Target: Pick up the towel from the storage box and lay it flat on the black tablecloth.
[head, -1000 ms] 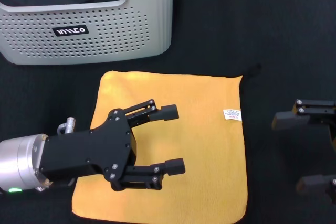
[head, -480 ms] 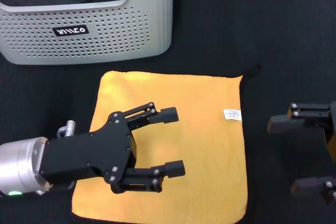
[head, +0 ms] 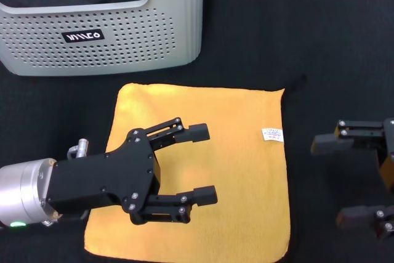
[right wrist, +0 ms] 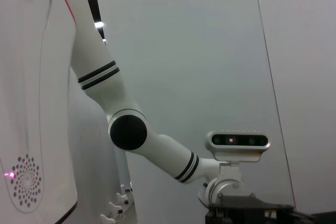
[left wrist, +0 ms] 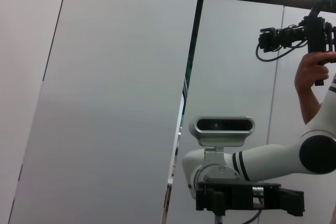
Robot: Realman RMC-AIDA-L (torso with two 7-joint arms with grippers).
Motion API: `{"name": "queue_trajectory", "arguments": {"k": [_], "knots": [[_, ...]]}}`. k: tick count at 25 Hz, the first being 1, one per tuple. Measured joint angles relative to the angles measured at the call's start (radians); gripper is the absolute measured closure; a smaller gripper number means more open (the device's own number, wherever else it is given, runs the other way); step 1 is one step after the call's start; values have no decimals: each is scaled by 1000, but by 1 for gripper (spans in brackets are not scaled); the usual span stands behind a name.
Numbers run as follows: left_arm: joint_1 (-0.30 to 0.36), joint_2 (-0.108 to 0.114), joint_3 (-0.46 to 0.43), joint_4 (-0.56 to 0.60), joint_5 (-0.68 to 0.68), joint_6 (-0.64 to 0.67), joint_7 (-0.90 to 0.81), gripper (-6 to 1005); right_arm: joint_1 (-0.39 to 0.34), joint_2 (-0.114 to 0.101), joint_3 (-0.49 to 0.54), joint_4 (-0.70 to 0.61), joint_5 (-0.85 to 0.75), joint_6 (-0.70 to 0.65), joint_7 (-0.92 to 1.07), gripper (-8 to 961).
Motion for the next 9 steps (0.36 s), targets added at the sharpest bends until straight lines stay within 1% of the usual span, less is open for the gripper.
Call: {"name": "queue_trajectory", "arguments": {"k": [2, 3, 9], "knots": [[0, -1, -1, 0, -1, 0, 0, 125, 4, 3, 0, 0, -10, 3, 0, 129], [1, -2, -3, 0, -1, 0, 3, 125, 6, 8, 0, 0, -23, 13, 0, 129], [1, -3, -5, 0, -4, 0, 4, 124, 7, 16, 1, -7, -39, 24, -2, 129]]}}
